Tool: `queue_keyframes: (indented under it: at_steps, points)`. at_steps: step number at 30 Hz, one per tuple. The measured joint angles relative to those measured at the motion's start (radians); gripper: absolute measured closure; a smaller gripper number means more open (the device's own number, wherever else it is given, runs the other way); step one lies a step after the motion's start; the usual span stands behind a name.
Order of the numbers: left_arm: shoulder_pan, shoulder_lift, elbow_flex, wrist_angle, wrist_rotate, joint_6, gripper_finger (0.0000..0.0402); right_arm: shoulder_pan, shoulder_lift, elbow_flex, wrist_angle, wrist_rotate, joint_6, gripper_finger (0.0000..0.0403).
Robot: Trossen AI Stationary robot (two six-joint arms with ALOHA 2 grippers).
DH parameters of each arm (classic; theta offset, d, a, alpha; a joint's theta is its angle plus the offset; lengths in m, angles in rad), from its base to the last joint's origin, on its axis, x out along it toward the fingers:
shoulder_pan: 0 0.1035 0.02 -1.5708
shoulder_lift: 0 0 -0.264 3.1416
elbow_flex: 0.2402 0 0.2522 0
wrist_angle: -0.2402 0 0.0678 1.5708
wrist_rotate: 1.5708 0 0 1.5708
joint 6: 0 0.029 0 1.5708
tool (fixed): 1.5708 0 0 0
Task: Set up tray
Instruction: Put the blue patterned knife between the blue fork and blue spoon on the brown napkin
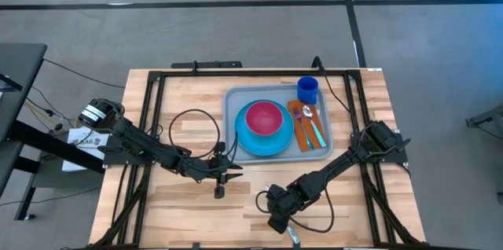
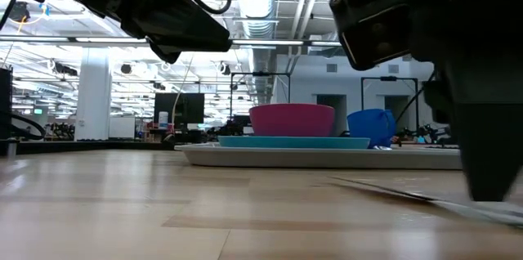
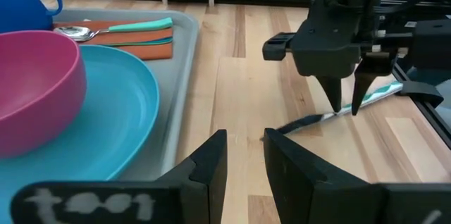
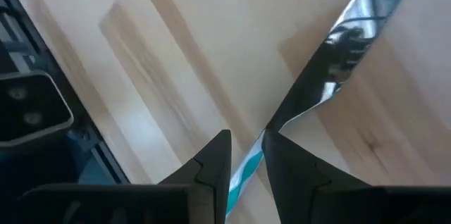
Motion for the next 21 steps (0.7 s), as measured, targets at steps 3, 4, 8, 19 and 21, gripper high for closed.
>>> queue_keyframes:
  at_steps: [3,4,8,19,21]
  points:
    - [0.0,0.0,0.0,-0.001,0.0,0.0,0.0319,-0.001,-0.001,0.0,-0.023,-0.055,0.0,0.032]
    - [0.0,0.0,0.0,-0.001,0.0,0.0,0.0319,-0.002,-0.002,0.0,-0.027,-0.058,0.0,0.032]
    - [0.0,0.0,0.0,0.0,0.0,0.0,0.0319,-0.012,-0.013,-0.001,-0.049,-0.083,0.001,0.032]
    - [-0.001,0.0,0.0,-0.004,0.0,-0.005,0.0319,-0.012,-0.035,0.071,-0.277,-0.056,0.009,0.032]
    - [0.0,0.0,0.0,-0.005,0.0,-0.017,0.0319,-0.006,-0.031,0.07,-0.276,-0.04,0.026,0.032]
